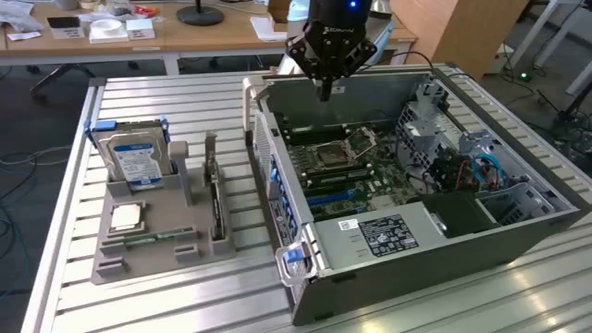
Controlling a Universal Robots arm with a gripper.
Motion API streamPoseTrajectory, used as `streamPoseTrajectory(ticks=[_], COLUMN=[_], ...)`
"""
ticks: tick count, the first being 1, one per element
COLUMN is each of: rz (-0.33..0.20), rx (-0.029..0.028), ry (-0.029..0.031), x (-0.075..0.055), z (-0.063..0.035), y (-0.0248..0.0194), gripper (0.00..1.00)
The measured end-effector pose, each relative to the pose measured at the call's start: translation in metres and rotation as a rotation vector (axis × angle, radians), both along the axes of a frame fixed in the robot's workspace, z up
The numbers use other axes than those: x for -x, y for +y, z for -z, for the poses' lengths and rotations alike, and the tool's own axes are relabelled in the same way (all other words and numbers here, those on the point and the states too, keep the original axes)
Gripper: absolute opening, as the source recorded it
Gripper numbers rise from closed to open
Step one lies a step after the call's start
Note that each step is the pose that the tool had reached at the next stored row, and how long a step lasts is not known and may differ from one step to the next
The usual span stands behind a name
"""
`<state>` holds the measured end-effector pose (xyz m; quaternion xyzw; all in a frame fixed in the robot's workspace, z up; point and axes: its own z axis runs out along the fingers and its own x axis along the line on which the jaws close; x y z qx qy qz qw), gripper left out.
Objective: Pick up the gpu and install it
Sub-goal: 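Reach for the gpu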
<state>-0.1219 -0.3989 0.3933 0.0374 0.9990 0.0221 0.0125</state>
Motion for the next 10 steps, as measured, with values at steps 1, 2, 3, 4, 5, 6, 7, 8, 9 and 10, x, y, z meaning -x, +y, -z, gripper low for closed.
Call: streamPoseTrajectory(ticks=[1, 2, 3, 4, 5, 6, 7, 8, 9, 10], rz=[0.000, 0.000, 0.000, 0.000, 0.000, 0.000, 0.000, 0.000, 0.000, 0.000], rx=[0.0000, 0.0000, 0.0000, 0.0000, 0.0000, 0.0000, 0.0000, 0.0000, 0.0000, 0.0000], ry=[0.0001, 0.0001, 0.0001, 0.0001, 0.0001, 0.0001, 0.0000, 0.0001, 0.0000, 0.0001], x=[0.0000, 0.0000, 0.0000, 0.0000, 0.0000, 0.0000, 0.0000, 0.0000, 0.0000, 0.0000], z=[0.0000, 0.0000, 0.0000, 0.0000, 0.0000, 0.0000, 0.0000, 0.0000, 0.0000, 0.0000], y=[0.0000, 0.0000, 0.0000, 0.0000, 0.0000, 0.0000, 0.0000, 0.0000, 0.0000, 0.0000], gripper=[0.11, 0.11, 0.11, 0.11, 0.11, 0.11, 0.11, 0.11, 0.11, 0.11])
